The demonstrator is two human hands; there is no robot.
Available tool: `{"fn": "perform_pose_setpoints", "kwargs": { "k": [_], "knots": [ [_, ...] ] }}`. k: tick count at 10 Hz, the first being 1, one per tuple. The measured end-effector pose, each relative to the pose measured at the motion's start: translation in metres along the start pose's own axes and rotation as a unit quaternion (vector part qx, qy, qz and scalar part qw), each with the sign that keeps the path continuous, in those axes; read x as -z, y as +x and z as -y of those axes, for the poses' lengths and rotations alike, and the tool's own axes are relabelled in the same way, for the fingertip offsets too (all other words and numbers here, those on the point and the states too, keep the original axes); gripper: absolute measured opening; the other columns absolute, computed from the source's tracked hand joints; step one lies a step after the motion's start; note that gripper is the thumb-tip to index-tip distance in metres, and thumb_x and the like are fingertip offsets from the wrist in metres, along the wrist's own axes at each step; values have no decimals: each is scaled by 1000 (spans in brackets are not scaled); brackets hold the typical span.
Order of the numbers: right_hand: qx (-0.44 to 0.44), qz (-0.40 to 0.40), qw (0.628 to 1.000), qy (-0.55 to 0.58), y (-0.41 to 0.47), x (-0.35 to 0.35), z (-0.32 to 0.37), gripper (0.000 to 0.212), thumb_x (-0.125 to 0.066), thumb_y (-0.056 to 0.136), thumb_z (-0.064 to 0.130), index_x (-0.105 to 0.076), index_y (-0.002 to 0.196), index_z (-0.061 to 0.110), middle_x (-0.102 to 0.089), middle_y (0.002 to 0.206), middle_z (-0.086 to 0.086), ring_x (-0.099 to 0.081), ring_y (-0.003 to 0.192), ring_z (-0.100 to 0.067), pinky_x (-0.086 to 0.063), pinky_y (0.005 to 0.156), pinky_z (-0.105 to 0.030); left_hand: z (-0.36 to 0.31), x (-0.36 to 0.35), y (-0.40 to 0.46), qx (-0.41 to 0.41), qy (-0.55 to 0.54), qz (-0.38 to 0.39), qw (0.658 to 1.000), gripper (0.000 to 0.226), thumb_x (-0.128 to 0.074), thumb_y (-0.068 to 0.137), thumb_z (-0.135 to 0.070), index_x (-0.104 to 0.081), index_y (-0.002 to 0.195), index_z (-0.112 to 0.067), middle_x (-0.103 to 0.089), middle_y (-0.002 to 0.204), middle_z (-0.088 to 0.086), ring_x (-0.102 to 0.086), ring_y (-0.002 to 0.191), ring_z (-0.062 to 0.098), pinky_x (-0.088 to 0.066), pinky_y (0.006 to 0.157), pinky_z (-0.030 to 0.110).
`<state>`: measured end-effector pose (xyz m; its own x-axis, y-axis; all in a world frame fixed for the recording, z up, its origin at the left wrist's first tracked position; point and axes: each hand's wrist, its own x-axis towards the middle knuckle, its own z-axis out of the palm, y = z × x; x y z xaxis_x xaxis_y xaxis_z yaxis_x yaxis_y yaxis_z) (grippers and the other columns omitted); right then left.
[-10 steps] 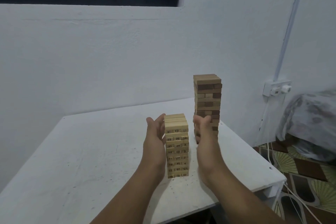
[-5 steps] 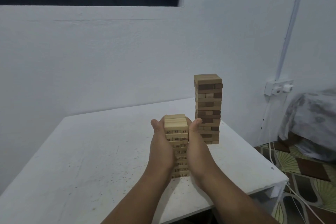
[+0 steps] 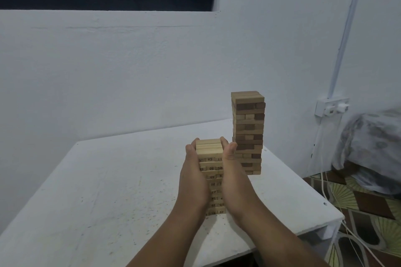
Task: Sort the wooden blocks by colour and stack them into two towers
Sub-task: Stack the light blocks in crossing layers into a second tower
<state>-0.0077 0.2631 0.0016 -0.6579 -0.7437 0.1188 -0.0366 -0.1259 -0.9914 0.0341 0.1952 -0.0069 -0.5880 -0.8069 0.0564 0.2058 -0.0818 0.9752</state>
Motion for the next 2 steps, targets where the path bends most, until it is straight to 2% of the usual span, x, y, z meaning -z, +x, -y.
{"fn": "perform_pose_setpoints", "kwargs": {
  "k": [1,2],
  "knots": [
    [1,3,1000,1,2,3,1,97,-15,63,94,-26,149,50,-42,148,19,-41,136,-5,-33,112,-31,-10,2,-9,-6,-4,-2,1000,45,-18,104,-52,-54,130,-44,-73,102,-20,-68,100,5,-52,94,31],
    [6,2,1000,-18,3,3,0,90,-14,70,88,-26,150,48,-42,147,20,-42,136,-5,-35,106,-23,-12,3,-11,-18,18,-8,1000,40,-20,104,-50,-52,129,-46,-69,101,-27,-67,93,-3,-50,83,20]
  ]
}}
